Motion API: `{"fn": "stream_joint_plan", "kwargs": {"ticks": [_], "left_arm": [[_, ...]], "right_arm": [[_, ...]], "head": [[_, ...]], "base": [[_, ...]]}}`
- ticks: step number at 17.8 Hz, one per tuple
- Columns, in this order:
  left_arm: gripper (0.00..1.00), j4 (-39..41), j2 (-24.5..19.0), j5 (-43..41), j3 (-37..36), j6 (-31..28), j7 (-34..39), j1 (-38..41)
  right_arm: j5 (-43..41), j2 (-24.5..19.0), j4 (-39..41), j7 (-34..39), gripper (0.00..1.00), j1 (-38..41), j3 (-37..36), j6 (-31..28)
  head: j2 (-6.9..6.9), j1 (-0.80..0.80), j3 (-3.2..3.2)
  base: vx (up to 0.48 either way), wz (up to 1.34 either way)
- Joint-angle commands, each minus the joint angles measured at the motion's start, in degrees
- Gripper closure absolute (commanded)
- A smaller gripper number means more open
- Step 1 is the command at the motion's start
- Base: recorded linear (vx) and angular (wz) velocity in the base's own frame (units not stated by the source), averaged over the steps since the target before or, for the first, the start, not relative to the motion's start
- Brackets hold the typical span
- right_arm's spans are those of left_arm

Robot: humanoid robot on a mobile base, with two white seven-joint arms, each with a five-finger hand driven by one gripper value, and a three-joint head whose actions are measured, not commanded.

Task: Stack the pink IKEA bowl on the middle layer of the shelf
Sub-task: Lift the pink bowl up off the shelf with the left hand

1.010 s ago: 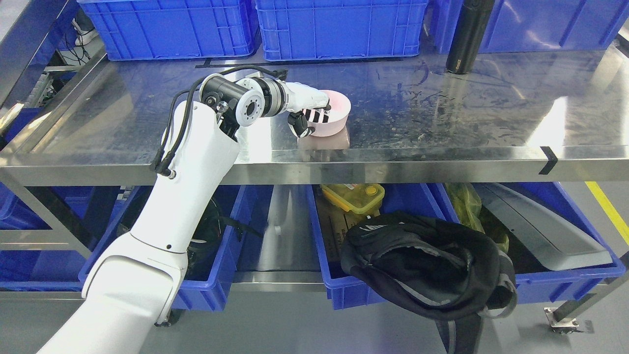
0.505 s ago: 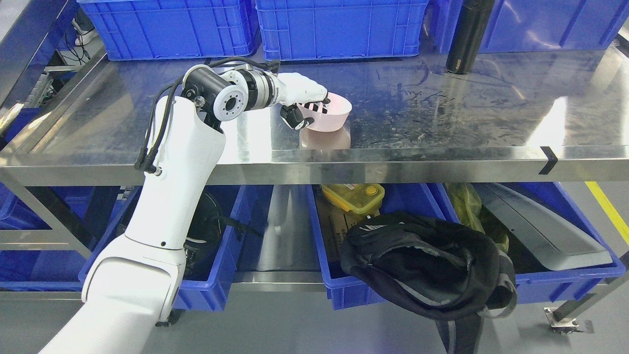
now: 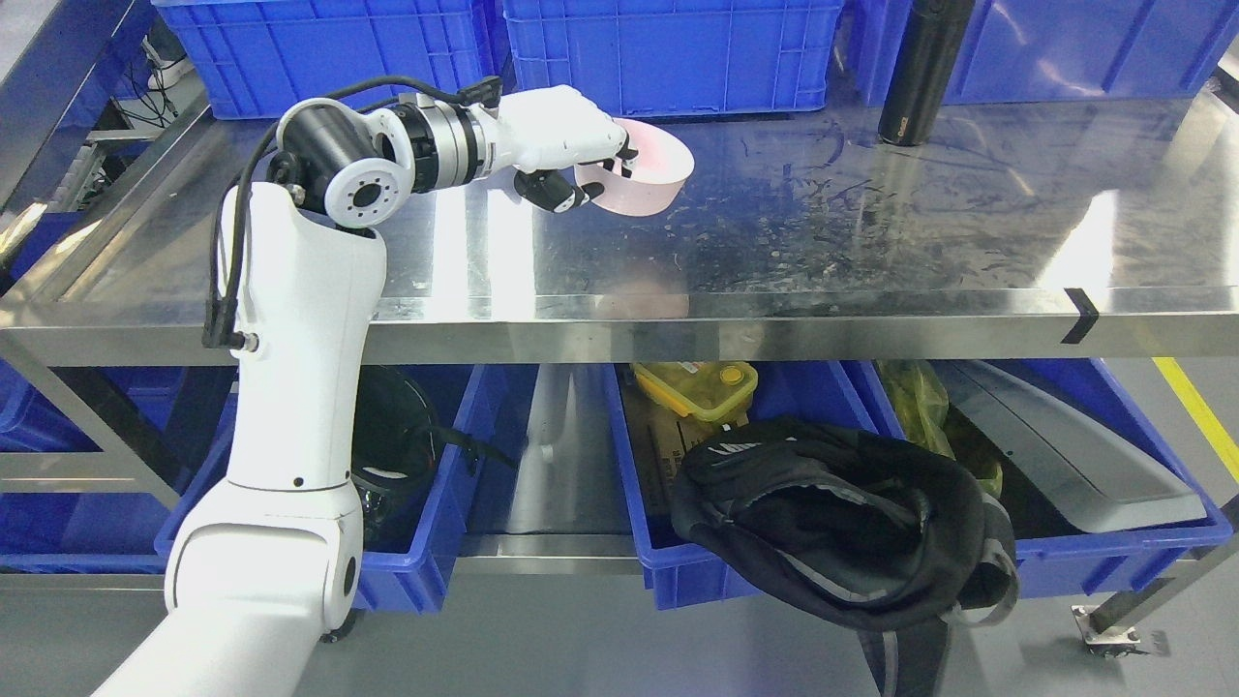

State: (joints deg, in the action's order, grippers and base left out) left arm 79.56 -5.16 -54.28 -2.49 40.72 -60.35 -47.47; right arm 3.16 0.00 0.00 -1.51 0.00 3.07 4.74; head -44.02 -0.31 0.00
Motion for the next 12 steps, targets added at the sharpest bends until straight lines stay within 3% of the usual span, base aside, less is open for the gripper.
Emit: {"fn": "stream_joint_plan", "kwargs": {"ticks": [1,12], "left_arm": [[1.0,6.31,3.22,3.65,19.08,4.28,0.23,1.5],[1.0,6.66,4.16,4.98,20.42,4.28,0.32,5.02]], "right_arm": [[0.01,1.0,1.0,0.01,0.0,1.32,0.01,0.01],[0.01,1.0,1.0,0.01,0.0,1.32,0.01,0.01]], "head": [[0.0,0.0,0.0],[0.0,0.0,0.0]], "base": [[0.0,0.0],[-0.001,0.06]]}}
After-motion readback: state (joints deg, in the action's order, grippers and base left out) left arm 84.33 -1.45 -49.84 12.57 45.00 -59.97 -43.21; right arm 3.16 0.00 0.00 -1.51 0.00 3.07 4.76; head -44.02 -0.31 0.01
